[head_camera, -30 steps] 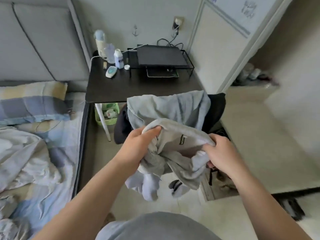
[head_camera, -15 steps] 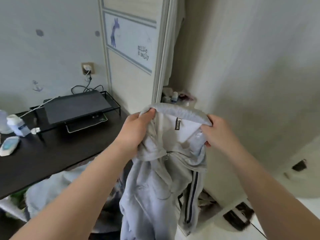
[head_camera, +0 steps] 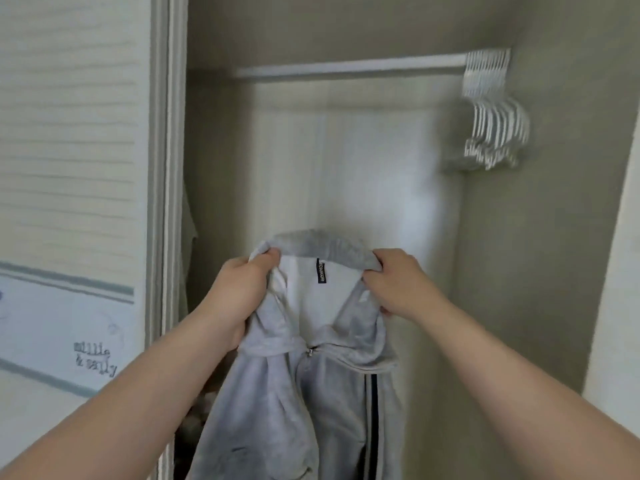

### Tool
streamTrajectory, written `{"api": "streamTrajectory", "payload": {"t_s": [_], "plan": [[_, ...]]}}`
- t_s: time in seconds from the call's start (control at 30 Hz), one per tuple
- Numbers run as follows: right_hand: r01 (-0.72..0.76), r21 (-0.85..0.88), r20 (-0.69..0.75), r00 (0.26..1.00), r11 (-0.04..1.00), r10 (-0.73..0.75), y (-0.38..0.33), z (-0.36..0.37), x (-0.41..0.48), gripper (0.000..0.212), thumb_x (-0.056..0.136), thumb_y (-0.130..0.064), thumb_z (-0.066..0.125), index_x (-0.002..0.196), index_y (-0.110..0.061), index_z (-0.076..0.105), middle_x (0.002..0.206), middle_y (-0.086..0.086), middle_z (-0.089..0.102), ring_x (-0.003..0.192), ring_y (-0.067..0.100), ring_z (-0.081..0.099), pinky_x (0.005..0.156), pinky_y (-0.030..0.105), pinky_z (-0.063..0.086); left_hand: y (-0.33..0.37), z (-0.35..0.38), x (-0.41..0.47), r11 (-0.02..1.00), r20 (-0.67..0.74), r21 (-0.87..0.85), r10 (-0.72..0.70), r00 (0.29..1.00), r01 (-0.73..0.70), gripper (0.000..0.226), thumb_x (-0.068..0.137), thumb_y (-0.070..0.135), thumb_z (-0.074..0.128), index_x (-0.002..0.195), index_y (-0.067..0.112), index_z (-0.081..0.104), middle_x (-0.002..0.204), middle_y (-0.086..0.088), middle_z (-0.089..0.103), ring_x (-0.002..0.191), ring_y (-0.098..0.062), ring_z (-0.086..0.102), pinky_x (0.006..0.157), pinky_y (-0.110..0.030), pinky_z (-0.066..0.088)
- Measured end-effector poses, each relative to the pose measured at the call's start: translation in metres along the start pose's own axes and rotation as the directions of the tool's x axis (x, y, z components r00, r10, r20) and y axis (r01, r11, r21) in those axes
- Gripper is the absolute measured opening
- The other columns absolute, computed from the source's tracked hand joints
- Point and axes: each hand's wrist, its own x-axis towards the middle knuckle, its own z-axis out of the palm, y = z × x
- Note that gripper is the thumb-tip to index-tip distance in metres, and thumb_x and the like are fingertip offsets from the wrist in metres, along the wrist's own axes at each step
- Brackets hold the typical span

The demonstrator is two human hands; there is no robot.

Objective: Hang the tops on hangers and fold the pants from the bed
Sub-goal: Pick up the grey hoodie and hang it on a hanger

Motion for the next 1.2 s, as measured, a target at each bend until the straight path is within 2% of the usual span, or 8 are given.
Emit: {"api": "streamTrajectory", "payload": {"t_s": [0.1,0.2,0.37,0.47,0.6,0.77,1.07,1.2], "plan": [[-0.018,-0.113,-0.075,0.997,0.993,0.01,-0.02,-0.036,0.047,0.019,0.079,-0.006,0.044,0.067,-0.009,0.058,0.052,0.005,0.057,0.03,0.017,0.054,0.032,0.026,0.043,0.039,0.027,0.048,0.997,0.052,-0.01,0.072,0.996,-0.071,0.024,0.095,0.028,0.063,0.086,0.006,0.072,0.071,-0.005,0.074,0.067,-0.02,0.073,0.062,-0.027,0.056],[-0.007,-0.227,-0.14,0.99,0.974,-0.025,-0.038,-0.071,0.09,0.02,0.078,-0.005,0.042,0.075,-0.003,0.062,0.058,0.013,0.062,0.04,0.03,0.063,0.04,0.039,0.054,0.075,0.053,0.095,0.99,0.077,-0.012,0.139,0.987,-0.139,0.021,0.093,0.024,0.063,0.08,0.008,0.068,0.068,-0.007,0.07,0.073,-0.026,0.069,0.073,-0.036,0.054],[-0.025,-0.486,-0.224,0.97,0.874,-0.097,-0.066,-0.117,0.148,0.01,0.078,-0.009,0.049,0.072,-0.013,0.057,0.067,0.007,0.06,0.055,0.029,0.064,0.049,0.03,0.05,0.134,0.09,0.159,0.969,0.057,-0.015,0.246,0.968,-0.246,0.016,0.092,0.019,0.062,0.082,0.006,0.061,0.075,-0.009,0.064,0.065,-0.022,0.062,0.055,-0.024,0.045],[-0.057,-0.657,-0.313,0.928,0.752,-0.203,-0.081,-0.141,0.173,0.013,0.085,-0.022,0.054,0.091,-0.016,0.065,0.093,0.005,0.064,0.093,0.032,0.065,0.069,0.03,0.042,0.164,0.109,0.184,0.951,0.032,-0.043,0.308,0.951,-0.307,0.013,0.092,0.019,0.063,0.091,0.006,0.062,0.083,-0.009,0.067,0.068,-0.019,0.064,0.052,-0.022,0.046],[-0.186,-0.821,-0.429,0.825,0.539,-0.369,-0.091,-0.17,0.196,0.028,0.088,-0.022,0.051,0.113,-0.016,0.063,0.121,0.01,0.061,0.116,0.033,0.054,0.083,0.038,0.038,0.183,0.136,0.205,0.935,0.051,-0.015,0.353,0.934,-0.353,0.015,0.091,0.022,0.064,0.096,0.007,0.065,0.084,-0.009,0.067,0.071,-0.02,0.064,0.059,-0.025,0.047],[-0.476,-0.834,-0.534,0.822,0.278,-0.196,-0.071,-0.195,0.217,0.045,0.091,-0.024,0.053,0.136,-0.02,0.053,0.136,0.009,0.049,0.128,0.031,0.042,0.102,0.041,0.032,0.182,0.169,0.215,0.939,0.104,0.002,0.341,0.934,-0.343,0.022,0.09,0.026,0.067,0.088,0.004,0.066,0.08,-0.012,0.071,0.073,-0.025,0.07,0.068,-0.036,0.057],[-0.494,-0.77,-0.583,0.801,0.403,-0.132,-0.032,-0.215,0.237,0.034,0.096,-0.011,0.051,0.126,-0.017,0.062,0.131,0.006,0.062,0.123,0.031,0.058,0.082,0.032,0.034,0.176,0.172,0.234,0.947,0.072,0.056,0.313,0.947,-0.317,0.03,0.089,0.027,0.067,0.104,0.001,0.069,0.087,-0.015,0.072,0.082,-0.03,0.071,0.071,-0.034,0.053],[-0.473,-0.757,-0.596,0.783,0.451,-0.179,-0.029,-0.222,0.239,0.035,0.095,-0.007,0.048,0.128,-0.012,0.059,0.131,0.013,0.056,0.124,0.036,0.052,0.088,0.038,0.041,0.176,0.169,0.236,0.945,0.065,0.071,0.314,0.947,-0.318,0.026,0.089,0.026,0.066,0.099,0.002,0.069,0.077,-0.01,0.069,0.069,-0.026,0.067,0.063,-0.028,0.049]]}}
